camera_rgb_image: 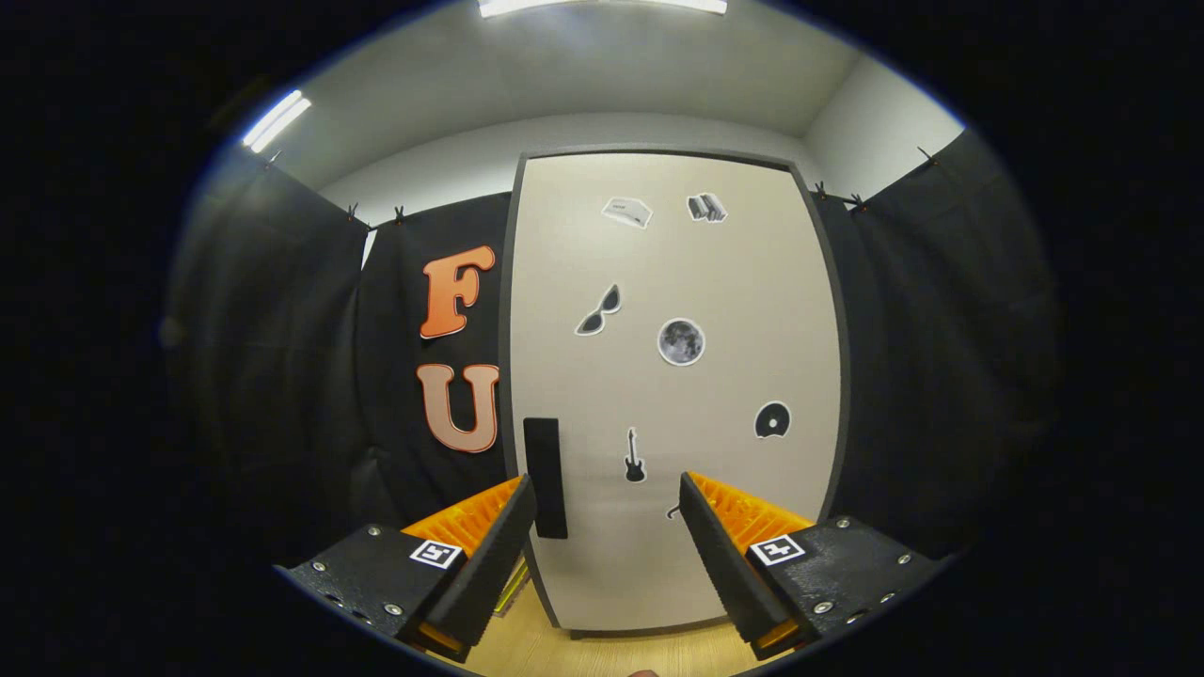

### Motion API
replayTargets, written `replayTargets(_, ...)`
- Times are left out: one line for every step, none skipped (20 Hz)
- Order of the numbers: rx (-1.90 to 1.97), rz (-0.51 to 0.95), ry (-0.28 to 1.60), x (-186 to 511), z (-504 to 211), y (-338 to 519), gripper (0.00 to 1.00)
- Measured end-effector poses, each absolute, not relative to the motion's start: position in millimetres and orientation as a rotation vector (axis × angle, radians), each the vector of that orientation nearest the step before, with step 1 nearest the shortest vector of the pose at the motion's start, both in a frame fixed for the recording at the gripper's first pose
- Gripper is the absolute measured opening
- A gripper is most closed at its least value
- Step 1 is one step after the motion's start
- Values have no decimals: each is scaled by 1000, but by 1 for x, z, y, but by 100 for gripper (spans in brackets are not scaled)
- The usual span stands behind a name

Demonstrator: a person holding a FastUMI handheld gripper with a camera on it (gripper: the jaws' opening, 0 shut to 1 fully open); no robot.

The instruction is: Open the shoe cabinet door, grab the shoes and put them into the shoe cabinet, then close the shoe cabinet door.

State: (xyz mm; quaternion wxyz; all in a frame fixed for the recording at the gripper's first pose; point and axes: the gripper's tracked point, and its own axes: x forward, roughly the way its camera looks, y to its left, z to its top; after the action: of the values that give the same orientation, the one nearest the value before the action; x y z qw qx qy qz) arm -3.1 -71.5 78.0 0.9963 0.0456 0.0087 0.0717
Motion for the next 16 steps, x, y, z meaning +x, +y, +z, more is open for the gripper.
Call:
replayTargets(88,133,17,-15,80,-79,96)
replayTargets(85,123,20,-26,82,-87,96)
replayTargets(86,117,23,-41,85,-94,95)
replayTargets(89,104,24,-53,88,-103,96)
replayTargets(89,88,24,-67,89,-112,96)
replayTargets(87,68,25,-77,90,-122,95)
replayTargets(75,43,27,-87,89,-131,96)
replayTargets(63,20,26,-95,90,-141,96)
replayTargets(62,9,30,-106,90,-147,96)
replayTargets(70,8,37,-114,88,-149,95)
replayTargets(78,7,46,-122,86,-152,95)
replayTargets(83,2,49,-127,84,-155,95)
replayTargets(86,-4,55,-132,82,-158,95)
replayTargets(85,-6,61,-135,80,-159,95)
replayTargets(84,-4,66,-139,78,-159,95)
replayTargets(83,-4,74,-141,76,-159,95)
